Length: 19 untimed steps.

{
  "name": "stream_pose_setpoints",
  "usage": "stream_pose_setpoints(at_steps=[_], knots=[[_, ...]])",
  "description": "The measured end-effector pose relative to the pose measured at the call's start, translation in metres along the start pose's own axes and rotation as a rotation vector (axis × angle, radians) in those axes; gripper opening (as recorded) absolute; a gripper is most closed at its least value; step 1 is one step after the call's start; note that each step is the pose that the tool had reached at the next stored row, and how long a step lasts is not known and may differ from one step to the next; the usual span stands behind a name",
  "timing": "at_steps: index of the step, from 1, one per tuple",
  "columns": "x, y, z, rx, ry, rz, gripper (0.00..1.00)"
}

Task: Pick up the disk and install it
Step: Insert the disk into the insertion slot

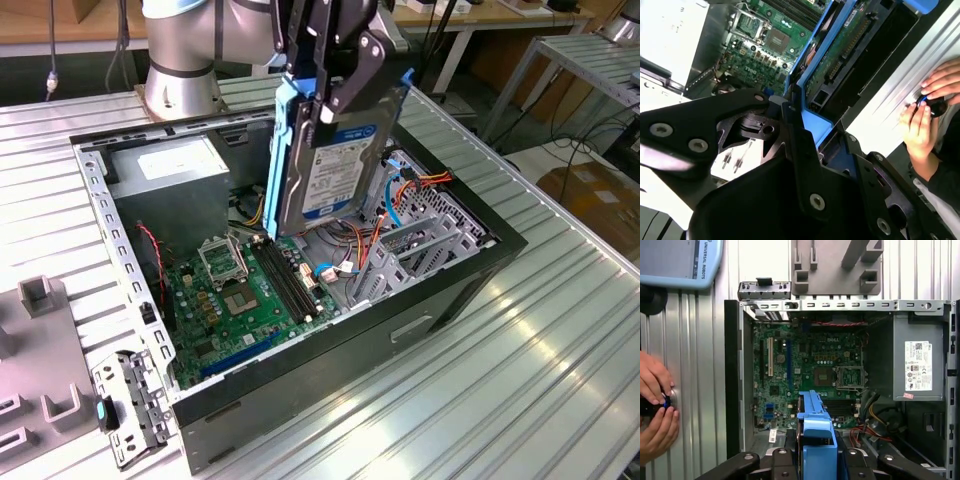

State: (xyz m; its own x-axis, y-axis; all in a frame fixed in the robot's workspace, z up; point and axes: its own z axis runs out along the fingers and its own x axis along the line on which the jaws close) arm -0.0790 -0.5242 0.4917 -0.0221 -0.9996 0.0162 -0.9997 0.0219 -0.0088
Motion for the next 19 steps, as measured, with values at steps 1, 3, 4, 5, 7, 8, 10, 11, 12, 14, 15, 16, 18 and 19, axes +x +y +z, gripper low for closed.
stream_pose_setpoints(at_steps=[1, 3, 4, 5, 7, 8, 10, 11, 12, 14, 15, 16, 18, 19], knots=[[0.0019, -0.0022, 0.0003, -0.0009, 0.0000, 0.001, 0.37], [0.0025, -0.0087, 0.0010, -0.0013, 0.0001, 0.004, 0.37], [0.0024, -0.0123, 0.0015, -0.0013, 0.0000, 0.006, 0.37], [0.0023, -0.0159, 0.0017, -0.0013, 0.0000, 0.008, 0.37], [0.0023, -0.0209, 0.0020, -0.0013, 0.0000, 0.010, 0.37], [0.0022, -0.0244, 0.0021, -0.0013, 0.0001, 0.011, 0.37], [0.0021, -0.0286, 0.0022, -0.0014, 0.0001, 0.013, 0.37], [0.0021, -0.0310, 0.0022, -0.0015, 0.0002, 0.015, 0.37], [0.0021, -0.0326, 0.0023, -0.0015, 0.0002, 0.016, 0.37], [0.0019, -0.0390, 0.0024, -0.0015, 0.0002, 0.022, 0.37], [0.0019, -0.0425, 0.0024, -0.0016, 0.0002, 0.025, 0.37], [0.0018, -0.0451, 0.0025, -0.0016, 0.0002, 0.027, 0.37], [0.0018, -0.0484, 0.0025, -0.0016, 0.0002, 0.029, 0.37], [0.0017, -0.0514, 0.0026, -0.0017, 0.0003, 0.031, 0.37]])
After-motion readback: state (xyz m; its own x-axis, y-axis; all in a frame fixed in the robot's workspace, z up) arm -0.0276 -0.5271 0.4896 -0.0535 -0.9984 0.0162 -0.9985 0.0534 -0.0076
